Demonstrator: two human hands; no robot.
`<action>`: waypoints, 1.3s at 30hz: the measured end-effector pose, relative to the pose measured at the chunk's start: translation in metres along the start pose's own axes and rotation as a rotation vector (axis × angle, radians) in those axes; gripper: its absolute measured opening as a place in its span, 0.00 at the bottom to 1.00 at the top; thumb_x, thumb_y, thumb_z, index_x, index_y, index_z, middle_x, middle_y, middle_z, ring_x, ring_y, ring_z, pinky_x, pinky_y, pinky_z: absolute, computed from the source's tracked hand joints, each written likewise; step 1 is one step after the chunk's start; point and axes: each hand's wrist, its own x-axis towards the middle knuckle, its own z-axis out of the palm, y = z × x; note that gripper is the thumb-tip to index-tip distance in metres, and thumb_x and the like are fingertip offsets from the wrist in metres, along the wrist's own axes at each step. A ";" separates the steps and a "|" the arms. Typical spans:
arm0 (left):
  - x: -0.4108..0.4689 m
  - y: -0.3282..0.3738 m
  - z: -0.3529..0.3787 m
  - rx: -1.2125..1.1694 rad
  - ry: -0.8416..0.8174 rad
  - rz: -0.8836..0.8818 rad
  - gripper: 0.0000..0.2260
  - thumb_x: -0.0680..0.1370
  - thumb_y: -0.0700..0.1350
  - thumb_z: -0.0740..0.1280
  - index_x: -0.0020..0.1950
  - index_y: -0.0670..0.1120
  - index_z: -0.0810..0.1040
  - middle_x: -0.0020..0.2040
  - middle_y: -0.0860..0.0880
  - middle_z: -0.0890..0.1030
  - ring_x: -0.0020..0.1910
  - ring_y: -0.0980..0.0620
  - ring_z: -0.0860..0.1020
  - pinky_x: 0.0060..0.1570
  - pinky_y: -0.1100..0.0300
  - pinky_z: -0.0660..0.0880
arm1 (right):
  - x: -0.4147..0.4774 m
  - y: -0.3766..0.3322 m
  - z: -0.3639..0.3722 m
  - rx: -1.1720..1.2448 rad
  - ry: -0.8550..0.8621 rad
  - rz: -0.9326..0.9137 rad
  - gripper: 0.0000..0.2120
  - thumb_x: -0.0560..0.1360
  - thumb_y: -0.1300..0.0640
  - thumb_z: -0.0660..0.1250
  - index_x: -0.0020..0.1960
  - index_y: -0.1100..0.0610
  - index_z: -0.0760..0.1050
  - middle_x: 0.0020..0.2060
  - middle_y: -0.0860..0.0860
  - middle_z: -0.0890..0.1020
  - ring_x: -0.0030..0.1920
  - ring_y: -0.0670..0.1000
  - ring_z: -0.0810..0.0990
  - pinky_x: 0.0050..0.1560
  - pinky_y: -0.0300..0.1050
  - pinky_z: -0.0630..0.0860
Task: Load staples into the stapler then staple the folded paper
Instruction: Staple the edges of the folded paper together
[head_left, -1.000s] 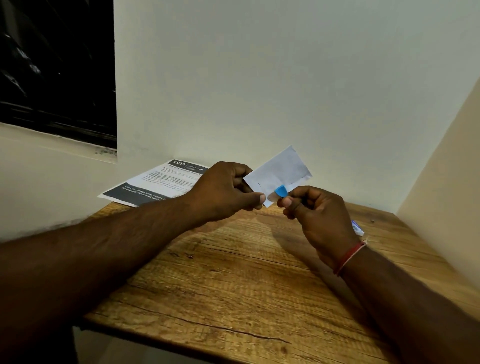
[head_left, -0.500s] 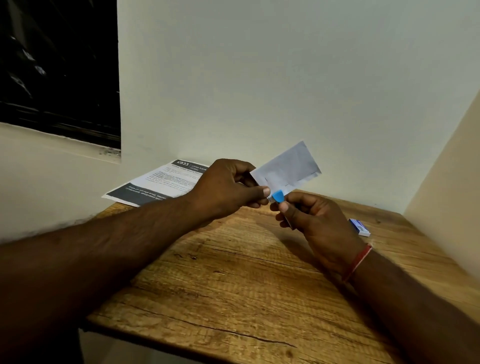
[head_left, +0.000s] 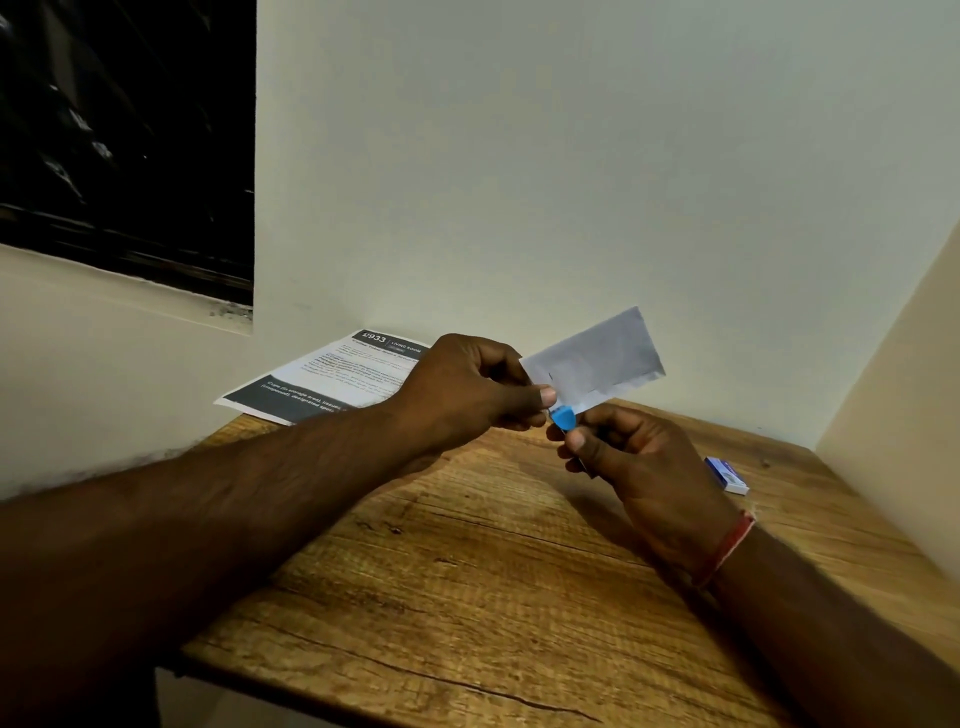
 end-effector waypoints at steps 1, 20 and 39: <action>-0.001 0.001 0.001 0.015 0.003 0.001 0.06 0.76 0.43 0.84 0.50 0.43 0.91 0.45 0.46 0.92 0.46 0.49 0.92 0.53 0.52 0.90 | 0.000 0.000 0.000 -0.003 0.003 -0.007 0.19 0.71 0.44 0.75 0.57 0.54 0.87 0.51 0.53 0.91 0.53 0.56 0.88 0.54 0.47 0.87; 0.001 -0.007 0.004 -0.079 -0.033 -0.016 0.10 0.78 0.42 0.82 0.57 0.39 0.90 0.50 0.43 0.92 0.50 0.46 0.93 0.62 0.47 0.88 | 0.007 0.007 0.001 -0.039 0.088 -0.063 0.05 0.78 0.58 0.77 0.53 0.59 0.87 0.44 0.55 0.90 0.41 0.44 0.85 0.43 0.33 0.81; 0.014 -0.022 -0.001 -0.038 0.061 0.061 0.08 0.84 0.43 0.77 0.59 0.39 0.88 0.49 0.38 0.92 0.41 0.54 0.90 0.52 0.53 0.89 | 0.014 0.016 -0.018 -0.337 0.072 -0.039 0.06 0.78 0.53 0.80 0.55 0.50 0.89 0.47 0.47 0.91 0.50 0.45 0.89 0.53 0.42 0.84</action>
